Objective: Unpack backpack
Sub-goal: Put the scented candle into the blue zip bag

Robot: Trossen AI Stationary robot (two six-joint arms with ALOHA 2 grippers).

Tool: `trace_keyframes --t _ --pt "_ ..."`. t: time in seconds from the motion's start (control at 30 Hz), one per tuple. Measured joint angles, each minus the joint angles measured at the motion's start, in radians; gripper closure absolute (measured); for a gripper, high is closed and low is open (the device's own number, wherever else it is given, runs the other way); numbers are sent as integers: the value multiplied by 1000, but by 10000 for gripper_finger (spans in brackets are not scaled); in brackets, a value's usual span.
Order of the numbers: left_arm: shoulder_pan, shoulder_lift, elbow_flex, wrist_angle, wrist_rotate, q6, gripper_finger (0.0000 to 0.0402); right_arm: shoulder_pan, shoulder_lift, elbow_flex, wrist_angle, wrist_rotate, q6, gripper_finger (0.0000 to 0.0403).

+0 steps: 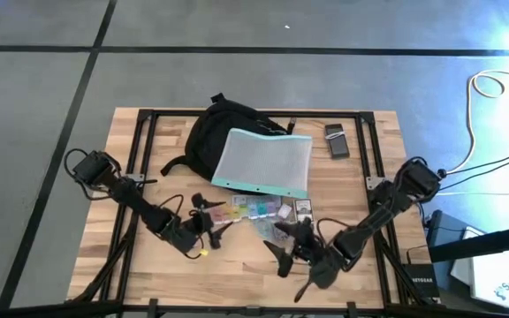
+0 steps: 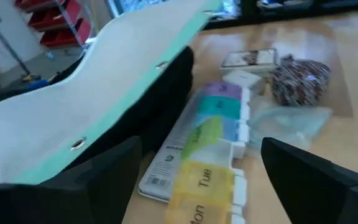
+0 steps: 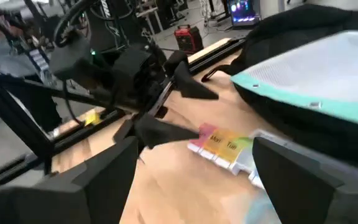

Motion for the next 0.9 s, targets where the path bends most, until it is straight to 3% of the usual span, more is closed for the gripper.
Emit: trace_keyframes --t 0.13,0.33,0.53,0.7,0.9 --pt "42 0 1 32 -4 -15 86 12 49 0 -2 10 97 102" --pt "128 58 107 -62 197 149 86 9 101 0 18 9 149 102" --pt "135 104 187 -126 151 249 97 10 108 2 22 8 148 102" --pt "127 101 187 -83 247 230 180 10 108 2 22 0 146 102" --pt "129 99 188 -106 360 254 354 10 108 2 19 0 146 102"
